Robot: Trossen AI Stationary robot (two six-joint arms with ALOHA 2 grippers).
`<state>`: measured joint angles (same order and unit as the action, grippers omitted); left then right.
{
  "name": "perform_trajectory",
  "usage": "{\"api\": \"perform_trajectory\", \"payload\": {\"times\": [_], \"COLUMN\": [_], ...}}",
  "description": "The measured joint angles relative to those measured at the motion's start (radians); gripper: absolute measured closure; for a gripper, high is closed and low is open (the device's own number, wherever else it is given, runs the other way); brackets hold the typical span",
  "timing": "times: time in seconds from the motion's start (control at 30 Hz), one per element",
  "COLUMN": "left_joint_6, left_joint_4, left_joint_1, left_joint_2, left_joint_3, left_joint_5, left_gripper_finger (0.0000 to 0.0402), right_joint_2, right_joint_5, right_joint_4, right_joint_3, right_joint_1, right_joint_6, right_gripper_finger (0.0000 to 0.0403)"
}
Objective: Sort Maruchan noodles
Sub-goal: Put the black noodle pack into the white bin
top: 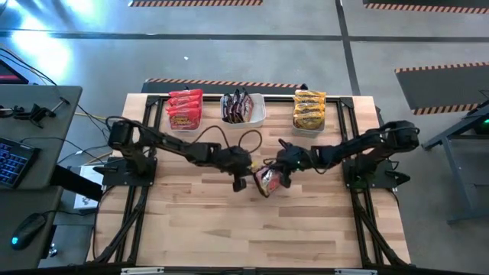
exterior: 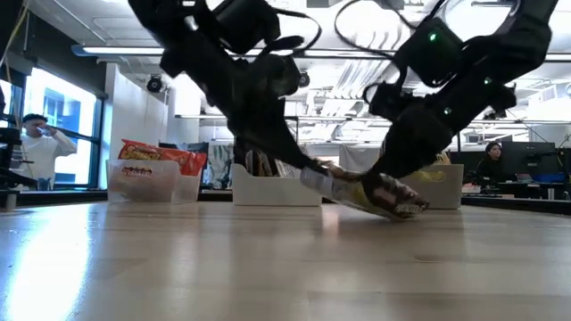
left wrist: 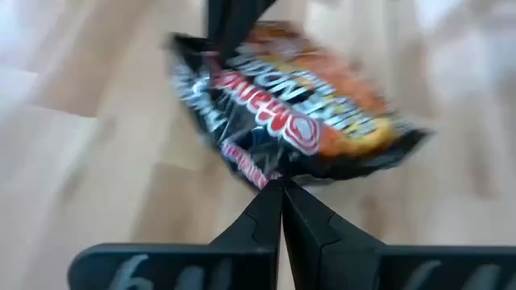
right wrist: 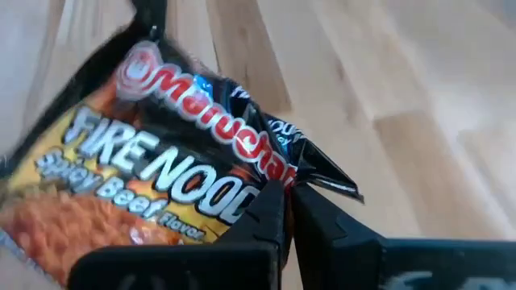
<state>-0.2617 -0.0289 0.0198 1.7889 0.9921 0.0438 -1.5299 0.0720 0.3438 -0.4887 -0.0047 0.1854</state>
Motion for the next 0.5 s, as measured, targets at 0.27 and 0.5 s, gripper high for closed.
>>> {"api": "perform_trajectory", "payload": {"times": [0.27, 0.5], "left_joint_6": [-0.208, -0.283], "left_joint_4": [-0.256, -0.281], "left_joint_1": [-0.087, -0.114], "left_joint_2": [0.003, 0.009], "left_joint_3": [-0.133, -0.152], "left_joint_5": [0.217, 0.285], "left_gripper_finger": [0.0366, 0.0303], "right_joint_2": [0.0, 0.0], "right_joint_5": [0.263, 0.342], "right_joint_4": [0.05, 0.11], "right_joint_3": [0.0, 0.0], "right_joint_1": [0.117, 0.157], "right_joint_6": [-0.071, -0.093], "right_gripper_finger": [0.0403, 0.0403]}}
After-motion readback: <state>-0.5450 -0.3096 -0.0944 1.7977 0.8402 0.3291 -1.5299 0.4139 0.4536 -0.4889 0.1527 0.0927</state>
